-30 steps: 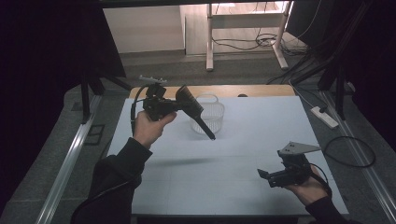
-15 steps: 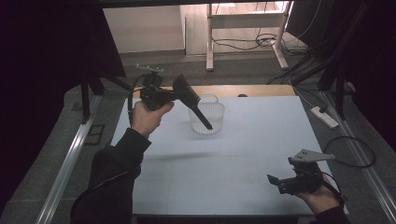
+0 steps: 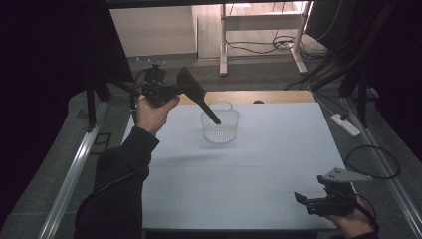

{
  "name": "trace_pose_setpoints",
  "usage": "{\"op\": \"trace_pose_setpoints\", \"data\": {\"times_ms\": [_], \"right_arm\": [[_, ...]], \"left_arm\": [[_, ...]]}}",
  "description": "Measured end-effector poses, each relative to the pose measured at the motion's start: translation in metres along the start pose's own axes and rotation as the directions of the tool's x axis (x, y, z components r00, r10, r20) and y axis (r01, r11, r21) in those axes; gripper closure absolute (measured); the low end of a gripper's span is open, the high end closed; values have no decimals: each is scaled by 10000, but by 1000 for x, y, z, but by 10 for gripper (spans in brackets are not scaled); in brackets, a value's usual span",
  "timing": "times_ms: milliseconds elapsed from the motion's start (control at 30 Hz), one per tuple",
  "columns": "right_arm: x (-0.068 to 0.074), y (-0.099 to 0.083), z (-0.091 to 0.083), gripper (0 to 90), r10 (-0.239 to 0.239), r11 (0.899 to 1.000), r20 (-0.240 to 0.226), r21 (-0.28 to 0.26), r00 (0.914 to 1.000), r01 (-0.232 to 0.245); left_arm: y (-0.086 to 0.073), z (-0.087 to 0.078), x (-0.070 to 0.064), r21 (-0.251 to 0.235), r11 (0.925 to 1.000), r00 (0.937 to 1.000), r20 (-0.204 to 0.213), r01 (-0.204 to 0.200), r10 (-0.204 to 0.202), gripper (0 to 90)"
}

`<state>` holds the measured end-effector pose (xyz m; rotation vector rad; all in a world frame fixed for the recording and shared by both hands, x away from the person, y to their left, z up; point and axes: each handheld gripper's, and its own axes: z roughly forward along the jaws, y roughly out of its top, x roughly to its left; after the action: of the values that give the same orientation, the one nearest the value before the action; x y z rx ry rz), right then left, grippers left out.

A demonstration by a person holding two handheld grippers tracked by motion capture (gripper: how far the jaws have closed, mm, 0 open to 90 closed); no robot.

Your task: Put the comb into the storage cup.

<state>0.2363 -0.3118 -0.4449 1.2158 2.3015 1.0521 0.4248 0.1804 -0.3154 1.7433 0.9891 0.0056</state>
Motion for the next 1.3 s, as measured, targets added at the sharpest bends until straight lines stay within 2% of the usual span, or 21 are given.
{"op": "trace_pose_setpoints", "data": {"times_ms": [400,767,1300], "right_arm": [[2,-8,-11,16,222,9997,184,-97,9996,-220],[4,-9,-12,22,103,9999,295,-96,9995,-100],[3,-9,-12,24,155,9998,263,-90,9995,-153]], "left_arm": [[-6,20,19,-170,9989,9984,-357,429,-434,833],[-11,39,28,-316,9976,9962,-597,619,-637,833],[-28,76,33,-237,9949,9942,-407,984,-993,833]]}}
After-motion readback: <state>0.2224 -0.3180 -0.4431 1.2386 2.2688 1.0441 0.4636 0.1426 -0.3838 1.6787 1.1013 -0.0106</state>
